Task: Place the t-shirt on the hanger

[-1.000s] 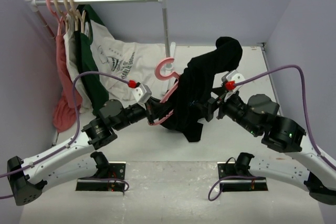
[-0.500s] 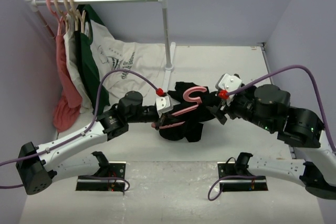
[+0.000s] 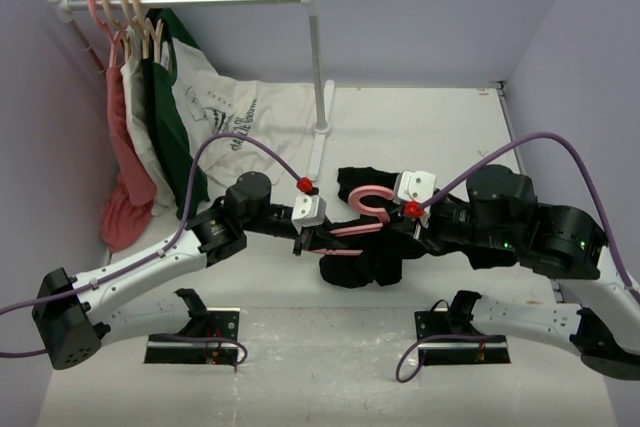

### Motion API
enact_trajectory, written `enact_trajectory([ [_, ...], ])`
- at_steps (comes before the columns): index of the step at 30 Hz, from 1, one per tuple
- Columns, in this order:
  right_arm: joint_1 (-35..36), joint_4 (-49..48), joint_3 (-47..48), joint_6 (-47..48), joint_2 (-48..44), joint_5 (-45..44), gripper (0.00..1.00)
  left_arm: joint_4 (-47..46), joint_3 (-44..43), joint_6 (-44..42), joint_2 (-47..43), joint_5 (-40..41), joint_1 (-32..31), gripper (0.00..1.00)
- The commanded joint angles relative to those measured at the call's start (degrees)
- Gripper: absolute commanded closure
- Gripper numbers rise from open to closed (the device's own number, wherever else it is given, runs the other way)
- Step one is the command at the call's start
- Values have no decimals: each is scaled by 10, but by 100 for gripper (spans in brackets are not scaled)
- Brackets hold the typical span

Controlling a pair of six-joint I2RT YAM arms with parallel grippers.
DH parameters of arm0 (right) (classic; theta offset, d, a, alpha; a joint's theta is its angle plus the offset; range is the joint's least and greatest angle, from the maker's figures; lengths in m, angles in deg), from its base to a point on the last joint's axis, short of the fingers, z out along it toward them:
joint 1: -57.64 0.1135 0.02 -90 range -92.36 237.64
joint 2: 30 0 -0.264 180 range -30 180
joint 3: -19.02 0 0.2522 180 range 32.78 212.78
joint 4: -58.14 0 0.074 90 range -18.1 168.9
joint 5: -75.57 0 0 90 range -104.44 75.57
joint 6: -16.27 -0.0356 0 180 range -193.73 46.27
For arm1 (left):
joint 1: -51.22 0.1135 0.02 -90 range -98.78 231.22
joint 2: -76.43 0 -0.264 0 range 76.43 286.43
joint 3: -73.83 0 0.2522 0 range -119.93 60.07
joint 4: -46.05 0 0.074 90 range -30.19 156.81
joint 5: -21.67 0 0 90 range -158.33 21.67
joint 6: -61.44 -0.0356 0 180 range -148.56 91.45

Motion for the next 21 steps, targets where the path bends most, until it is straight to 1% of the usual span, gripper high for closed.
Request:
enact_trajectory([
  [1, -8, -50, -30, 24, -6, 71, 87, -69, -24, -10, -11, -47, 1, 100],
  [3, -13, -64, -42, 21, -8, 92, 86, -67, -27, -9, -12, -38, 1, 100],
  [6, -17, -74, -50, 14, -7, 108, 72, -63, -30, -10, -12, -33, 1, 100],
  [7, -19, -76, -50, 14, -6, 115, 72, -62, -33, -10, -12, -32, 1, 100],
  [9, -23, -79, -52, 15, -4, 121, 78, -61, -36, -11, -13, -24, 1, 100],
  [10, -27, -83, -52, 17, -4, 134, 84, -60, -37, -12, -13, -21, 1, 100],
  [12, -30, -83, -50, 22, -2, 169, 100, -57, -41, -12, -14, -10, 1, 100],
  [14, -31, -85, -49, 20, -3, 155, 100, -50, -47, -12, -14, 23, 1, 100],
  [15, -31, -93, -51, 20, -4, 127, 100, -49, -47, -9, -15, 49, 1, 100],
  [16, -33, -112, -58, 17, -10, 104, 100, -50, -47, -2, -17, 82, 2, 94],
  [17, -34, -127, -64, 13, -16, 86, 100, -50, -46, 6, -18, 105, 2, 84],
  [18, -36, -135, -69, 14, -21, 68, 100, -52, -45, 14, -20, 122, 2, 71],
  [20, -43, -176, -91, 17, -48, 39, 100, -54, -40, 46, -31, 210, 2, 33],
  [21, -45, -190, -98, 16, -57, 31, 100, -52, -42, 59, -39, 256, 2, 10],
])
